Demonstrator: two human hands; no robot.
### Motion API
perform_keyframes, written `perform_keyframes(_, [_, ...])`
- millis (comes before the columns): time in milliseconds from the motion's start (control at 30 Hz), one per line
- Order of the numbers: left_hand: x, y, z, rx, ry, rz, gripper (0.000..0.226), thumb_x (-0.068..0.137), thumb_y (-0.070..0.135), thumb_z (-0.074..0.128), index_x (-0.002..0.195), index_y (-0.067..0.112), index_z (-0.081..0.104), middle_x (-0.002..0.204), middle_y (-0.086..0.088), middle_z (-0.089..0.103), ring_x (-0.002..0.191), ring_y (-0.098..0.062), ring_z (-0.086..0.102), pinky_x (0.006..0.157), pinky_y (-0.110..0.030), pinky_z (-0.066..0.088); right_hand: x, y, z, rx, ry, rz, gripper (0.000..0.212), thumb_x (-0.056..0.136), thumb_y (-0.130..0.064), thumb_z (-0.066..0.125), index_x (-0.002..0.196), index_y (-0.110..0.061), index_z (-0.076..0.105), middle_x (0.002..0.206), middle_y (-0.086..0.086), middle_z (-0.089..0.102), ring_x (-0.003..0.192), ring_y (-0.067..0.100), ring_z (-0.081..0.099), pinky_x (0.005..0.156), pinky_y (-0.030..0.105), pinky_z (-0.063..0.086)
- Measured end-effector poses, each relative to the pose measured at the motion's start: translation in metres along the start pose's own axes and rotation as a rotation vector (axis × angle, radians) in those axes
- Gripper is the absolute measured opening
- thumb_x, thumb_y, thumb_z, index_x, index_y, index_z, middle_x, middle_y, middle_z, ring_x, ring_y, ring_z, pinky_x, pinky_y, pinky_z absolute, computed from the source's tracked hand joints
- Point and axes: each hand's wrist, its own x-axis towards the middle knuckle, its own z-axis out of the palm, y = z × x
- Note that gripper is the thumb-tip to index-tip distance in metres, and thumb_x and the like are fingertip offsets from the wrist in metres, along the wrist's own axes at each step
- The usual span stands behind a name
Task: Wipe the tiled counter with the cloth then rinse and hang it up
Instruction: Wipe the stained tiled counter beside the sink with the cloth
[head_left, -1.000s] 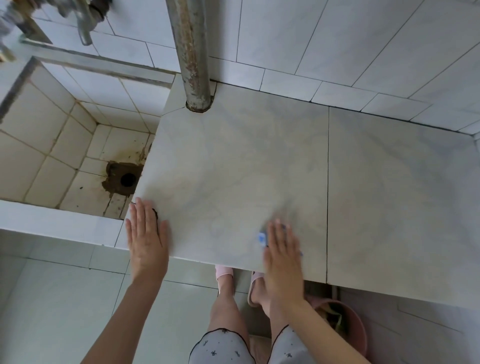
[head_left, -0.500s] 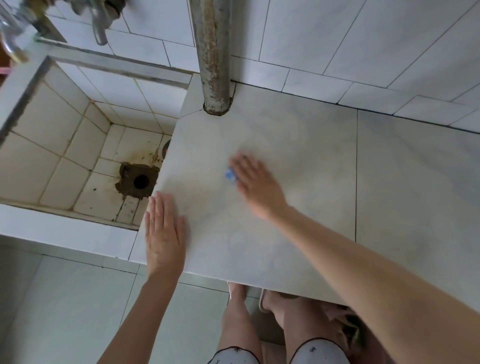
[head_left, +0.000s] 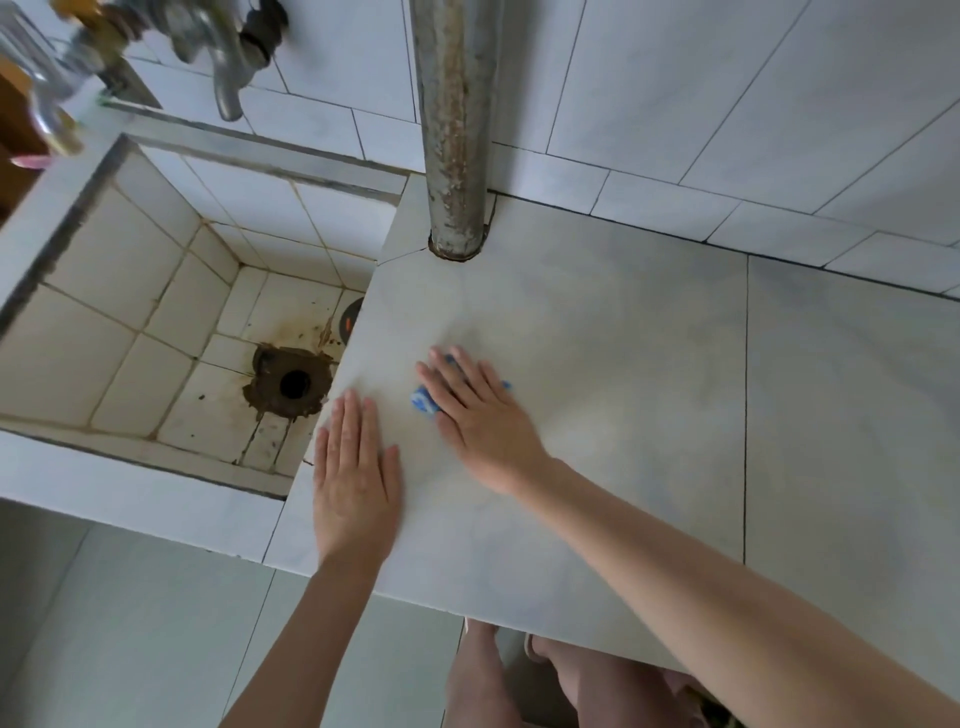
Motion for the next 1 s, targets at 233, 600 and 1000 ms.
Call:
perform_keyframes(233, [-0.001, 0.002, -0.002, -0.055, 0.020, -0.019, 0.056, 0.098, 0.032, 0.022, 0.147, 0.005, 0.023, 0.155, -0.009, 0.020, 0.145, -0.018, 0.014, 0.119, -0.035, 0.008, -0.020, 0.039, -0.019, -0.022, -0.059, -0.313, 0.047, 0.101, -0.031, 0.026, 0.143, -0.015, 0.039, 0.151, 0.002, 0.034, 0.142, 0.018, 0.026, 0.117, 0.032, 0.016])
perform_keyframes(600, [-0.001, 0.003, -0.004, -0.058, 0.007, -0.031, 0.056, 0.098, 0.035, 0.022, 0.148, 0.009, 0.016, 0.157, -0.006, 0.015, 0.146, -0.015, 0.008, 0.119, -0.034, 0.005, 0.108, 0.016, -0.008, -0.043, -0.035, -0.063, 0.057, 0.096, -0.035, 0.019, 0.138, -0.007, 0.045, 0.144, 0.012, 0.043, 0.135, 0.027, 0.040, 0.109, 0.036, 0.029])
perform_keyframes(1000, [-0.001, 0.004, -0.005, -0.070, -0.010, -0.038, 0.055, 0.099, 0.034, 0.025, 0.149, 0.014, 0.015, 0.158, -0.003, 0.011, 0.146, -0.012, 0.003, 0.119, -0.034, 0.005, 0.178, 0.012, -0.016, 0.080, -0.105, 0.152, 0.055, 0.103, -0.037, 0.013, 0.150, -0.014, -0.002, 0.159, 0.007, -0.009, 0.146, 0.020, -0.011, 0.117, 0.032, -0.006])
